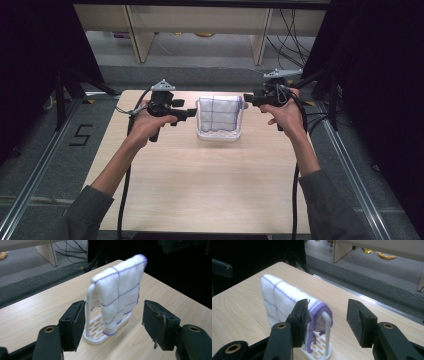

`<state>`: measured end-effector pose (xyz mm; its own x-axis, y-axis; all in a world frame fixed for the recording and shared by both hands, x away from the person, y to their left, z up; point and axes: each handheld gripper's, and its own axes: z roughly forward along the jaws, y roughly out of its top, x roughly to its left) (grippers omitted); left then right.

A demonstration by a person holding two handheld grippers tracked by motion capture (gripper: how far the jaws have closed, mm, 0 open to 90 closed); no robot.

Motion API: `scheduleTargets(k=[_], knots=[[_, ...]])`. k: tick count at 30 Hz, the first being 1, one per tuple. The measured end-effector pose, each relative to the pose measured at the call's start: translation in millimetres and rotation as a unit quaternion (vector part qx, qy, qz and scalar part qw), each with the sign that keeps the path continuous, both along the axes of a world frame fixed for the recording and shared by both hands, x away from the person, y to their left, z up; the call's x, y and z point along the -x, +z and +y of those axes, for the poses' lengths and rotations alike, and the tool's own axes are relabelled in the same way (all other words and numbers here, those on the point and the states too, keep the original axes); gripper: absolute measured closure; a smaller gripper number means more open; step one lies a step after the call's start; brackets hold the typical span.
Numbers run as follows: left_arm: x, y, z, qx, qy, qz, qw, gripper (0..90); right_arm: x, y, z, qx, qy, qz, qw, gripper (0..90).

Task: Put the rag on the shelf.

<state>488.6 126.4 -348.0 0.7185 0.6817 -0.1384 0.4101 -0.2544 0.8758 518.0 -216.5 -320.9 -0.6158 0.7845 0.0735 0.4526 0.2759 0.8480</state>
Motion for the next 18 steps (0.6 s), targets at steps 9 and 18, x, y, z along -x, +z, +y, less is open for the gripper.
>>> scheduleTargets(k=[9, 18], knots=[[20.5, -11.3, -1.6, -0.007, -0.013, -0.002, 0.9999, 33.1, 22.5, -4.8, -0.9, 0.003, 0.021, -0.005, 0.9998, 50.4], [30.4, -20.6, 1.2, -0.001, -0.018, -0.001, 0.9998, 31.8, 30.6, -14.3, 0.9, -0.007, 0.022, -0.003, 0.9997, 42.8]])
